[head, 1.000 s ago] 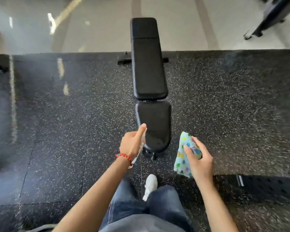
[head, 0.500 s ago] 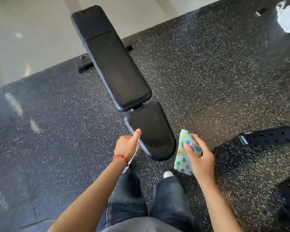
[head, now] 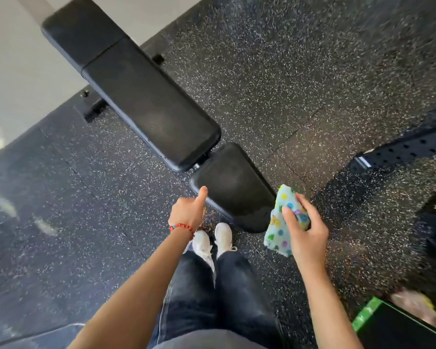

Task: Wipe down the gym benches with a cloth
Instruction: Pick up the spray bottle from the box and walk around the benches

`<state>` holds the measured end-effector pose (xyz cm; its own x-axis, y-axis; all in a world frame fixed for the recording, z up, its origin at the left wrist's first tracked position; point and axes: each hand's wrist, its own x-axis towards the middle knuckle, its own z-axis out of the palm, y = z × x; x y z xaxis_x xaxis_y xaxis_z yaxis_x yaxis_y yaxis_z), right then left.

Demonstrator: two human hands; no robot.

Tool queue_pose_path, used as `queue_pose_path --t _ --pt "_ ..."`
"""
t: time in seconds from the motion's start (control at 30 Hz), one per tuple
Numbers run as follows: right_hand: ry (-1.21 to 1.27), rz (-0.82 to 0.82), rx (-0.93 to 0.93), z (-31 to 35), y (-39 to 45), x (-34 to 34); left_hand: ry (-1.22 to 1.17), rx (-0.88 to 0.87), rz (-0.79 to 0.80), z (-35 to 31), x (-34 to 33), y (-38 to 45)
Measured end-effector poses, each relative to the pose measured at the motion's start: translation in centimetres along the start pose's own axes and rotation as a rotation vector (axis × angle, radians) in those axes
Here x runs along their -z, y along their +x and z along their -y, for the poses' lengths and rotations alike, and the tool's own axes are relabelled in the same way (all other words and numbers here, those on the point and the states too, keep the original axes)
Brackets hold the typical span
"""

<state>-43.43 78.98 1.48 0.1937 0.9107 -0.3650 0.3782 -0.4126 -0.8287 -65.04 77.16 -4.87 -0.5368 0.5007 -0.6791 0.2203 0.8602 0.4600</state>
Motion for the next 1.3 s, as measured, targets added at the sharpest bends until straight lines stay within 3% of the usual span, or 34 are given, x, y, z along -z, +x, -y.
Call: queue_pose_path --t 0.33,0.63,1.3 --pt "0.01 0.062 0.035 2.6 4.7 -1.5 -0.113 0.007 -0.154 -2.0 2.7 2.3" --pt "-0.036 0.182 0.091 7.2 7.1 -6.8 -0.188 0.08 -0.242 -4.0 8.0 6.5" --pt "-0.045 0.121 0.068 20.3 8.3 -31.9 -0.233 0.041 -0.196 -6.6 26.9 24.4"
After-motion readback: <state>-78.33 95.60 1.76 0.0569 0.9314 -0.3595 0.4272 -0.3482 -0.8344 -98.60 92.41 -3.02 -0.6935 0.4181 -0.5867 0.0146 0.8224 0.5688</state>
